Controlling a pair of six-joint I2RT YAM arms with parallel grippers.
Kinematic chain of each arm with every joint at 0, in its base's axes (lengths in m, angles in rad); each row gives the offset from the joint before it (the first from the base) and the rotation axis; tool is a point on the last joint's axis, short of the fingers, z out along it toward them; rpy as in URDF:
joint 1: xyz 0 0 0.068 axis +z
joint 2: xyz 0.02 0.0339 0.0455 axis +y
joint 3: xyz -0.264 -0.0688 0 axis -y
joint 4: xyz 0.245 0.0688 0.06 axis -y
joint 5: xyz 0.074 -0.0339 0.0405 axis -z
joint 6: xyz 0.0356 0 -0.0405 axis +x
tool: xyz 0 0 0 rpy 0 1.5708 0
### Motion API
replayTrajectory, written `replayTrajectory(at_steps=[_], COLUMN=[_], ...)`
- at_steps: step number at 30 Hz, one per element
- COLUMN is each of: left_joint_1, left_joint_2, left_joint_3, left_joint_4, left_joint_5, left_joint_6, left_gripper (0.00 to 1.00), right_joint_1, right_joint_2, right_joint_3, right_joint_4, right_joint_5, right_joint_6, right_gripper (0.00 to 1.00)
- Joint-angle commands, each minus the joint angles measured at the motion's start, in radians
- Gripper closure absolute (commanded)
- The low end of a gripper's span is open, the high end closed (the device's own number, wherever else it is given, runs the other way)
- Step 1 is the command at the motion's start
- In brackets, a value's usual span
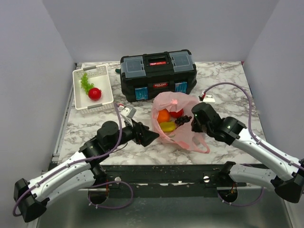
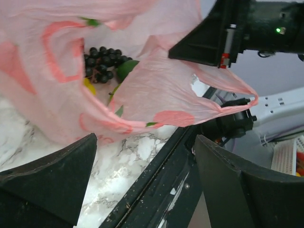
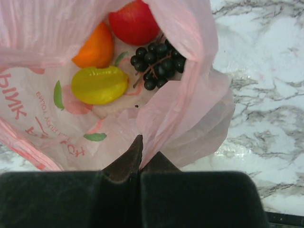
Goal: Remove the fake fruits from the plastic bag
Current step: Take out the fake fruit from the plastic bag.
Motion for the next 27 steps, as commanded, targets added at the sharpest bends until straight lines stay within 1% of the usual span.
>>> replayTrajectory(at_steps=[1, 2, 5, 8, 12, 13, 15, 19, 23, 27], left_joint_1=[-0.112, -0.132, -0.198, -0.209, -0.216, -0.218, -0.218, -0.218, -0.210, -0.171], left_joint_2=[0.128, 0.165, 0.283, 0.392, 0.529, 0.564, 0.635, 0.757, 0.811, 0.849], left_joint_3=[0.052, 0.079, 0.144, 0.195, 0.291, 0.316, 0.385, 0.486, 0.511, 0.505], left_joint_4=[0.146, 0.152, 0.173, 0.196, 0.142, 0.125, 0.051, -0.057, -0.086, -0.115], left_joint_5=[-0.067, -0.064, -0.098, -0.099, -0.155, -0.191, -0.255, -0.318, -0.379, -0.374], left_joint_6=[0.131, 0.158, 0.230, 0.245, 0.267, 0.278, 0.283, 0.301, 0.298, 0.259], left_gripper=[0.21, 0.25, 0.33, 0.37, 0.39, 0.39, 0.41, 0.42, 0.44, 0.47], right_joint_1=[-0.005, -0.005, -0.004, -0.003, -0.004, -0.004, -0.004, -0.004, -0.003, -0.004], right_joint_2=[-0.037, -0.040, -0.056, -0.065, -0.060, -0.056, -0.051, -0.038, -0.028, -0.011], right_joint_3=[-0.032, -0.033, -0.041, -0.048, -0.061, -0.061, -0.065, -0.064, -0.082, -0.086], right_joint_4=[-0.077, -0.087, -0.101, -0.105, -0.080, -0.072, -0.053, -0.016, 0.039, 0.056], right_joint_5=[-0.052, -0.050, -0.042, -0.043, -0.075, -0.084, -0.099, -0.138, -0.190, -0.220], right_joint_6=[0.094, 0.102, 0.116, 0.135, 0.136, 0.135, 0.131, 0.127, 0.116, 0.112], right_gripper=[0.99, 0.99, 0.99, 0.99, 0.99, 0.99, 0.99, 0.99, 0.99, 0.99])
